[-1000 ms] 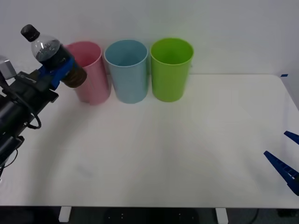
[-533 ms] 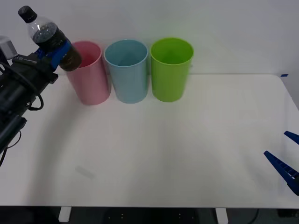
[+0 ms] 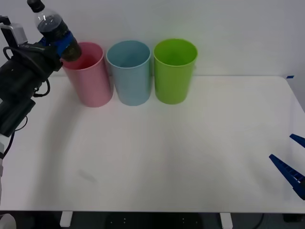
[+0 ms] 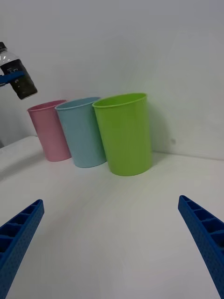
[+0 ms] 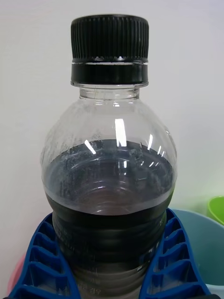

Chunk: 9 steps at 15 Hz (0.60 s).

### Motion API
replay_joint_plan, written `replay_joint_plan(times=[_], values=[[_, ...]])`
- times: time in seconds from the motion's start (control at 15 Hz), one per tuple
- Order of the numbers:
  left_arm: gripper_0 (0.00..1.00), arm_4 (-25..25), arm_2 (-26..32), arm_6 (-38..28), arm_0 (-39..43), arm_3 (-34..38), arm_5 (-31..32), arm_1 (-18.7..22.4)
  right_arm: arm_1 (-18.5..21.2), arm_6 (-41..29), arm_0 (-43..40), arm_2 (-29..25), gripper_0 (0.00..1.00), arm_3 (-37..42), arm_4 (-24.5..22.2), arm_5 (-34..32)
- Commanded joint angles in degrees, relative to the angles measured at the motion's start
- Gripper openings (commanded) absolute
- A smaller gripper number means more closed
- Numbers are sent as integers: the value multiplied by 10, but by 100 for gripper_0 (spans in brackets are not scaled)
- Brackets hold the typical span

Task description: Grasp the object on the table and drop it into the matching bin: aluminum can to the light blue bin, PET bottle to the pink bin.

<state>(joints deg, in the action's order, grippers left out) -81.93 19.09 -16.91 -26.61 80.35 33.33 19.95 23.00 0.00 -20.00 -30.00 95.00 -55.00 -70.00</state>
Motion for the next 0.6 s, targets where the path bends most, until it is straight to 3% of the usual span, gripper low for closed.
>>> replay_joint_plan(times=[0.07, 0.6], values=[[0, -27, 2, 7, -36, -42, -6, 0, 0, 0, 0, 0, 100, 0, 0, 0], [0, -76, 6, 22, -129, -150, -30, 0, 0, 0, 0, 0, 100, 0, 0, 0]])
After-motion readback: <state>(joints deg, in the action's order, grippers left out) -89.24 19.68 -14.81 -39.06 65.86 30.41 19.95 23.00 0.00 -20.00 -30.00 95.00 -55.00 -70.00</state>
